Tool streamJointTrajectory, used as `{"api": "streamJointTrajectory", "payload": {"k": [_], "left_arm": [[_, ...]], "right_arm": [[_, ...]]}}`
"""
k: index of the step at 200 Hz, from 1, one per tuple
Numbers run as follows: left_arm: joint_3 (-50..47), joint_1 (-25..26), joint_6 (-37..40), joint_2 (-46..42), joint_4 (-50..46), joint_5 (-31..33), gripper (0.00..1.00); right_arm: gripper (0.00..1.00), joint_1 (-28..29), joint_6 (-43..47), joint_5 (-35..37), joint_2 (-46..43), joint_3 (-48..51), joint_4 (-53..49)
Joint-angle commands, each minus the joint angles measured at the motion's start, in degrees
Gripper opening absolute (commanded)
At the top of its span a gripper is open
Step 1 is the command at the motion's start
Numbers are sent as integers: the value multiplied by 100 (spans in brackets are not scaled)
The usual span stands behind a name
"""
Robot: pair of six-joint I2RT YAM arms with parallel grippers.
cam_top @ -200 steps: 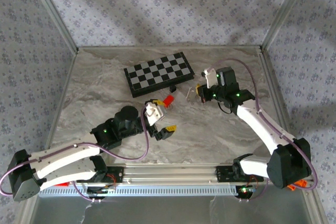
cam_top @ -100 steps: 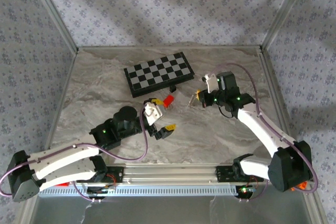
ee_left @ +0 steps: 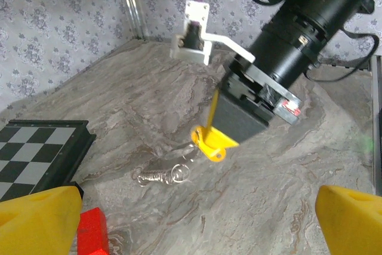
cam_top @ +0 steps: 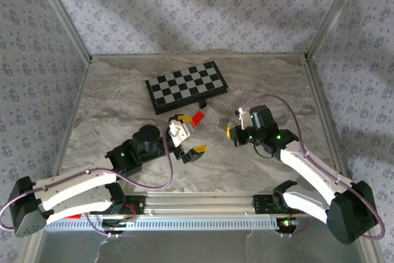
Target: Put the keys on the keyring
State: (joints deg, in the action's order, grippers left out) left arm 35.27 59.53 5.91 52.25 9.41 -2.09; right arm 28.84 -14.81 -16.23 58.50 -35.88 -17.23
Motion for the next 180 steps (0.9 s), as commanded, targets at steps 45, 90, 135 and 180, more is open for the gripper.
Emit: {"api": "streamJointTrajectory", "payload": {"k": [45, 90, 135, 180], "left_arm": [[-90, -29, -138, 32, 315, -84, 100], [-190, -27, -281, 308, 518, 30, 100], [-258, -29, -303, 485, 656, 149, 100], [-275, -46, -320, 667, 800, 223, 100]], "right_arm": [[0, 846, -1315, 431, -42, 956, 786], [0, 1118, -1747, 573, -66, 1556, 985], [0, 1299, -2038, 734, -354, 1930, 851], [3, 1426, -2357, 952, -999, 2221, 414]]}}
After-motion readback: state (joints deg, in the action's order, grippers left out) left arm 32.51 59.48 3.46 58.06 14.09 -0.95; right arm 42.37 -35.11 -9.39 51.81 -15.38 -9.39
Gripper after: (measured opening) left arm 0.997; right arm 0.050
